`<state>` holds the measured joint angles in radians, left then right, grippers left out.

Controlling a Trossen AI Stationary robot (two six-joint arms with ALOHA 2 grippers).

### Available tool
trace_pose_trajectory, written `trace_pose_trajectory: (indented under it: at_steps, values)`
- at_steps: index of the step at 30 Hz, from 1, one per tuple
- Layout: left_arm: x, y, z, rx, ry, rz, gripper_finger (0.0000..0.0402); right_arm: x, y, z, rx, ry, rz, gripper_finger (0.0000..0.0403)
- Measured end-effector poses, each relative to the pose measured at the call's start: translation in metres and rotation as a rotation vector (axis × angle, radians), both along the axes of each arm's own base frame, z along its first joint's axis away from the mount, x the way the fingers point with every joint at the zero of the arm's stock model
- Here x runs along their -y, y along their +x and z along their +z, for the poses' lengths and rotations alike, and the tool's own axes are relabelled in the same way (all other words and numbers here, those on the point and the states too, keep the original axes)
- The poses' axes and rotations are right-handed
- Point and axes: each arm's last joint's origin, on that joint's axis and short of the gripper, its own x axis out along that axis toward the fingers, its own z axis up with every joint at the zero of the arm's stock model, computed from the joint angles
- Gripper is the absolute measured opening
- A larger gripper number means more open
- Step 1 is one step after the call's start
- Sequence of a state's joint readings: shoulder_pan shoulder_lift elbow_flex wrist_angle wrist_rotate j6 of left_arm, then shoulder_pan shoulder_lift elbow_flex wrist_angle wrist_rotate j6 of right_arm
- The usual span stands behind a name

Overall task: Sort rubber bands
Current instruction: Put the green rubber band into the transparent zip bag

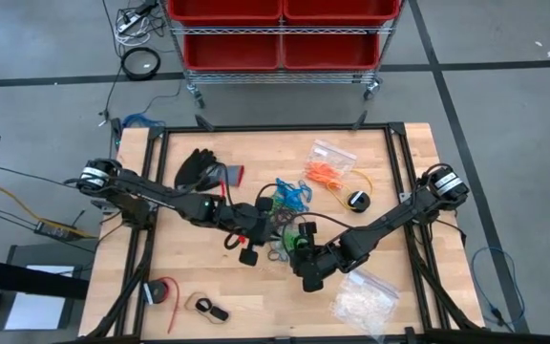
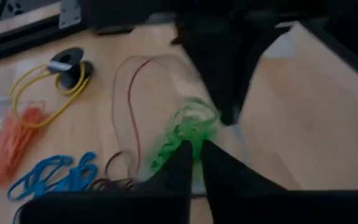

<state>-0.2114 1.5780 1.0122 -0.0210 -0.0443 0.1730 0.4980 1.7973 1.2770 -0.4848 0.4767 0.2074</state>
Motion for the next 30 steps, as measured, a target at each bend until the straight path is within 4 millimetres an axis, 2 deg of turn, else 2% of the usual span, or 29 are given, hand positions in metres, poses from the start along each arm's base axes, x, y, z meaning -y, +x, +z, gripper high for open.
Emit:
trace_pose_trajectory:
  at_steps: [8, 13, 18, 25, 30]
  values:
    - [0.001, -0.004, 0.006, 0.004, -0.018, 0.012, 0.0145, 0.0, 0.0, 0.0, -0.001, 0.0, -0.001, 0.0]
    - [-0.001, -0.009, 0.002, -0.062, 0.021, 0.08, 0.0184, 0.0, 0.0, 0.0, -0.002, -0.001, -0.002, 0.0]
    - [-0.008, -0.022, 0.006, -0.12, 0.109, 0.187, 0.0188, 0.0, 0.0, 0.0, -0.003, -0.002, -0.002, 0.0]
    - [-0.013, -0.037, 0.016, -0.151, 0.134, 0.262, 0.0178, 0.0, 0.0, 0.0, -0.002, -0.001, -0.002, 0.0]
    - [-0.017, -0.042, 0.012, -0.19, 0.194, 0.315, 0.017, 0.0, 0.0, 0.0, -0.002, 0.0, -0.004, 0.0]
